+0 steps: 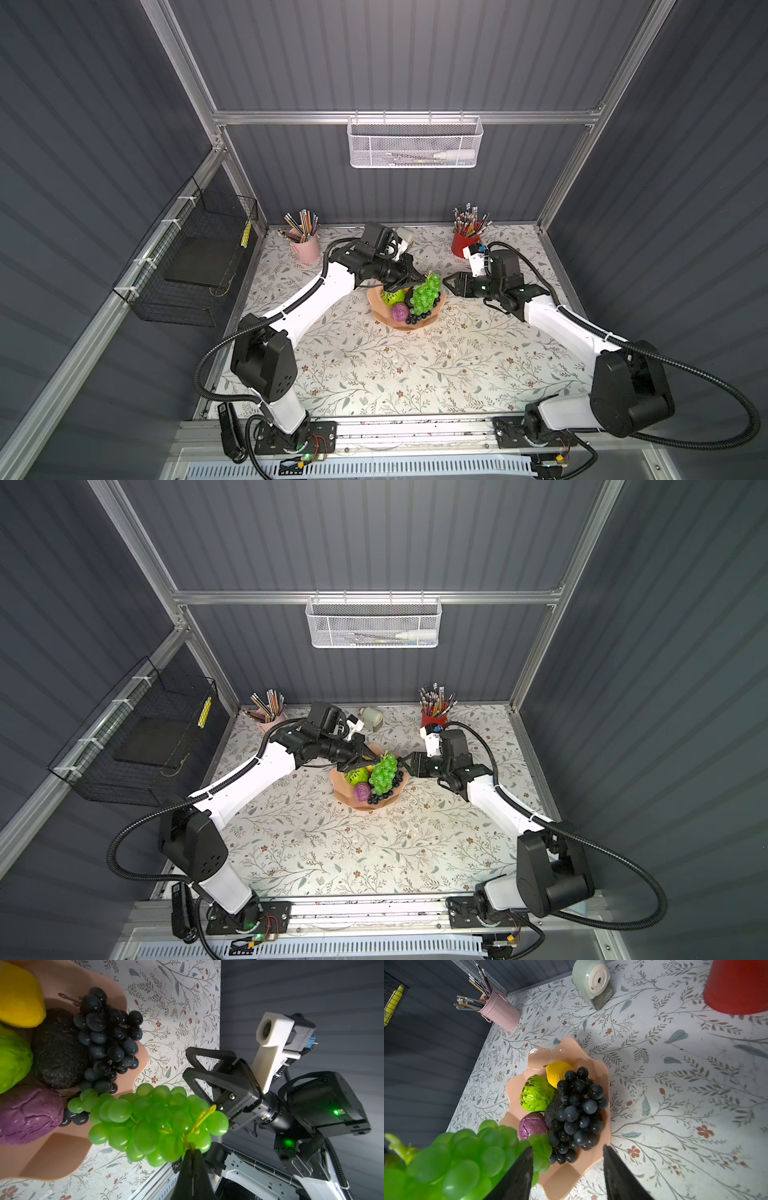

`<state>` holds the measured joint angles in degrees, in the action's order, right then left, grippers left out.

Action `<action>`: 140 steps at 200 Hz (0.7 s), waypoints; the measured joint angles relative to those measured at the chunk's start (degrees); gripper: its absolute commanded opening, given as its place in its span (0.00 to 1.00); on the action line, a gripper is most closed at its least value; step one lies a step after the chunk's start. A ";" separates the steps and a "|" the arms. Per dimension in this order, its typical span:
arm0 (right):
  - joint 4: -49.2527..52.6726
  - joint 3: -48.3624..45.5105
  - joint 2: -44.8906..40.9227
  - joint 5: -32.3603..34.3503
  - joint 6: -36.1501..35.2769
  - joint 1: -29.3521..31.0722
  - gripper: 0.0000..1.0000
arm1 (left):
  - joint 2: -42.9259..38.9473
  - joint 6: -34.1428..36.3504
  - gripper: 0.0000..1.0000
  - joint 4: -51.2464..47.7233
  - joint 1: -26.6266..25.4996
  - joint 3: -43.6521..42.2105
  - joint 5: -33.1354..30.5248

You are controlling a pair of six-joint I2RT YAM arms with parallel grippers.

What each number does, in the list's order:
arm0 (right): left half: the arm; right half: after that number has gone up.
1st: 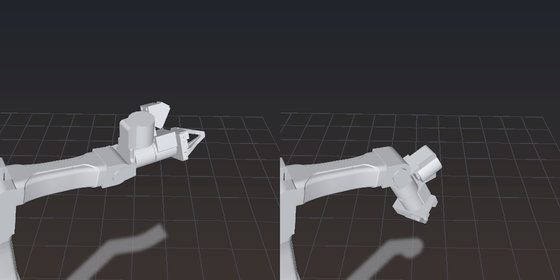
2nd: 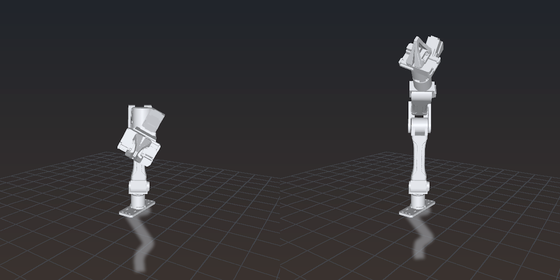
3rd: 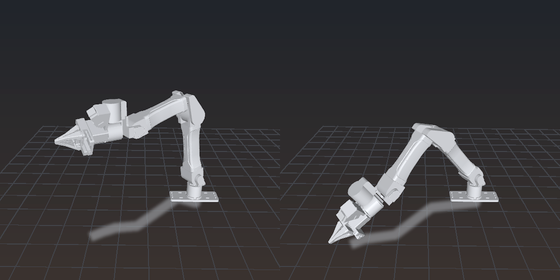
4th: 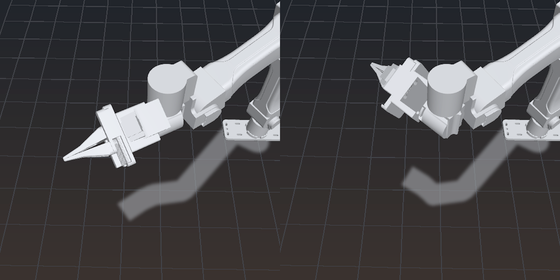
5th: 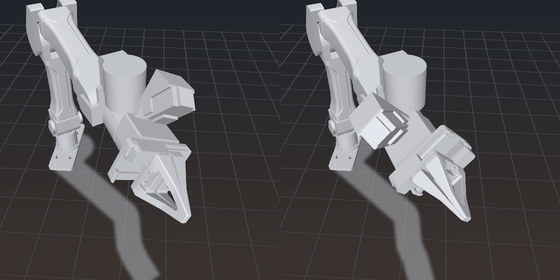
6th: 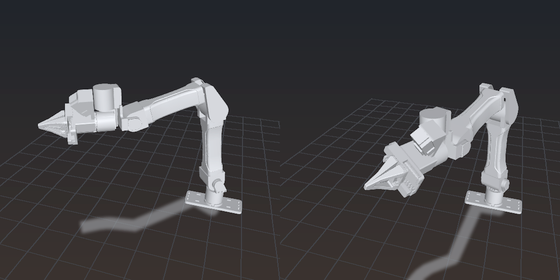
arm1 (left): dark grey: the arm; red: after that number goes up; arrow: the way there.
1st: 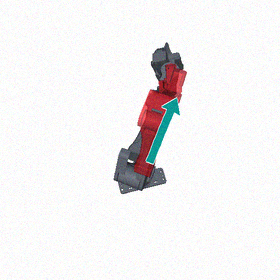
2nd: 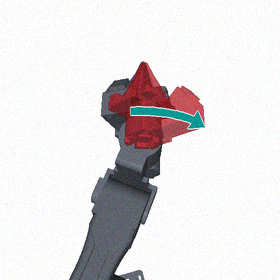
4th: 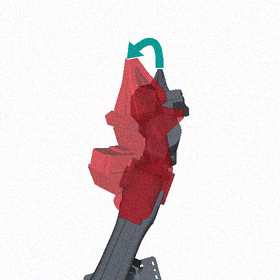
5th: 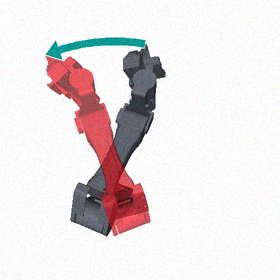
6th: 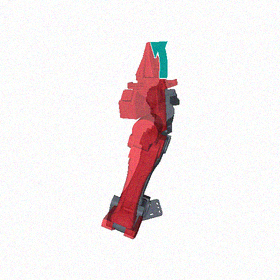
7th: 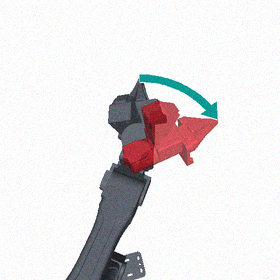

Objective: Place and organize the fake fruits in the fruit bowl
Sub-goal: 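Carry the green grapes with the left gripper over the bowl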

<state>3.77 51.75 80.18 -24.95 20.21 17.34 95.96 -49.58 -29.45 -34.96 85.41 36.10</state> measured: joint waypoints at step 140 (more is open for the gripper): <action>-1.68 -1.09 -1.09 -1.90 1.42 -0.11 0.55 | -8.17 -2.56 0.00 4.46 -0.63 -13.92 -1.33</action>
<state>2.09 50.65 79.09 -26.85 21.63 17.23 87.79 -52.14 -24.99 -35.59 71.48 34.76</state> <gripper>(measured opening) 0.547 0.051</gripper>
